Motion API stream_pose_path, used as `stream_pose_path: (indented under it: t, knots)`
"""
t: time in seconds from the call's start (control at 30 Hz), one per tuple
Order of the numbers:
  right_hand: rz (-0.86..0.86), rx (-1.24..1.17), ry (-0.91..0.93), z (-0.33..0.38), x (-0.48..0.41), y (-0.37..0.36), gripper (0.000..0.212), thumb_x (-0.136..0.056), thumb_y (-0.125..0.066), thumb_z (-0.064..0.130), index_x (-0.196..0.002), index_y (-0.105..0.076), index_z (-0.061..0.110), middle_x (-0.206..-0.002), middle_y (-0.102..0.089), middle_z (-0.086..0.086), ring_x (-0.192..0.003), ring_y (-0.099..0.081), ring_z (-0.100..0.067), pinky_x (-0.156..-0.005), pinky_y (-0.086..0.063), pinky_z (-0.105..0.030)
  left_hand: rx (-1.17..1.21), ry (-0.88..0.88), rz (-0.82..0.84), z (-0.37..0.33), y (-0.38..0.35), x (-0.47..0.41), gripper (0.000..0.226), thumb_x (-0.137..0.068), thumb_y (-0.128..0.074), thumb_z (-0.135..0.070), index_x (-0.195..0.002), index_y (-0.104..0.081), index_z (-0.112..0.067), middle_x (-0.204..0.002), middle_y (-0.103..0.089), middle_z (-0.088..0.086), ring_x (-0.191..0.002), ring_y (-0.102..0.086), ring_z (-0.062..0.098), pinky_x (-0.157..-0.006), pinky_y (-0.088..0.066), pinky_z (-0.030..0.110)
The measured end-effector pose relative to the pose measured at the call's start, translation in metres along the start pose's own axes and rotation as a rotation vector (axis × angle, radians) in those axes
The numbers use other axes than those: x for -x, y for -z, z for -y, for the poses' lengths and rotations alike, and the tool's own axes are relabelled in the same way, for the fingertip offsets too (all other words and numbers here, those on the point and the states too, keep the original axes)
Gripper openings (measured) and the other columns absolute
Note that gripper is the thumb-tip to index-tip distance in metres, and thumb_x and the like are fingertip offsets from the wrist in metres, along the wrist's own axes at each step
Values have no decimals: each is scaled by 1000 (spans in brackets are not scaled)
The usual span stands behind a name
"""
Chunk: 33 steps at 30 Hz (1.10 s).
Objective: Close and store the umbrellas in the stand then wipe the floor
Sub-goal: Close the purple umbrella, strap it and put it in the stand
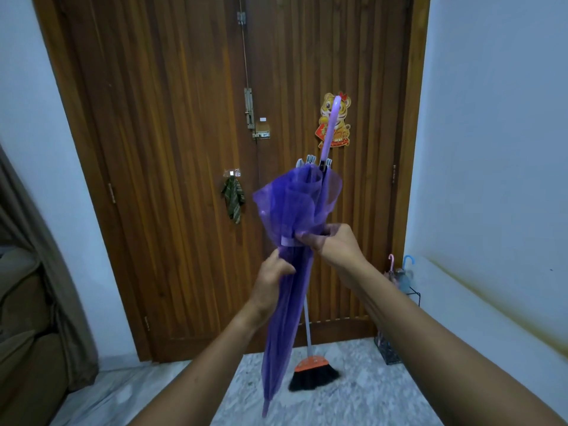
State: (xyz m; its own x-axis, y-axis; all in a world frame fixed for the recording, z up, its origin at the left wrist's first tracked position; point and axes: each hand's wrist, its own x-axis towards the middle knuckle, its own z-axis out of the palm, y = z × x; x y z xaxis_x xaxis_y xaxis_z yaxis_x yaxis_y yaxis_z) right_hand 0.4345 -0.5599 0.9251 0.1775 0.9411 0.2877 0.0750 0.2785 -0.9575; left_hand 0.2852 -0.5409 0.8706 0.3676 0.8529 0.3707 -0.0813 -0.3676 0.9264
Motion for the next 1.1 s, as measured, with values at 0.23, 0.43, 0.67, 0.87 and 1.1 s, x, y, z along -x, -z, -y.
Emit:
stream_pose_path:
  t: [0.23, 0.43, 0.67, 0.87, 1.1]
  knots:
    - [222, 230, -91, 11, 3, -12, 25, -86, -77, 26, -105, -75, 10, -93, -77, -5, -76, -72, -8, -61, -52, -18, -150, 140, -183, 12, -2, -6, 23, -73, -67, 0, -95, -62, -5, -79, -66, 13, -69, -67, 25, -62, -56, 31]
    - [321, 321, 67, 17, 10, 10, 21, -87, -75, 13, -106, -74, 5, -83, -74, -9, -71, -70, -4, -65, -53, -14, 96, 243, -57, -2, 13, 5, 23, -61, -51, 9, -75, -55, -8, -64, -51, 8, -54, -52, 23, -58, -45, 35]
    - [273, 156, -65, 8, 10, 16, 37, -81, -82, 24, -110, -65, 9, -88, -77, -7, -83, -71, -19, -76, -52, -32, 363, 375, 139, -21, 0, 4, 29, -36, -43, 0, -63, -47, -9, -51, -38, 1, -33, -35, 14, -45, -40, 23]
    - [522, -57, -180, 12, 13, 32, 13, -81, -79, 21, -84, -69, 14, -74, -63, -4, -69, -61, -13, -67, -49, -26, 428, 411, 534, -33, 3, 0, 25, -37, -53, -9, -61, -60, -7, -49, -46, 3, -39, -47, 19, -60, -46, 30]
    - [318, 197, 109, 17, 12, 29, 28, -83, -79, 11, -107, -64, 11, -85, -73, 4, -77, -71, -7, -71, -56, -24, 194, 215, 257, -7, -1, -1, 43, -53, -61, -21, -91, -55, -2, -76, -56, 16, -69, -58, 27, -68, -49, 37]
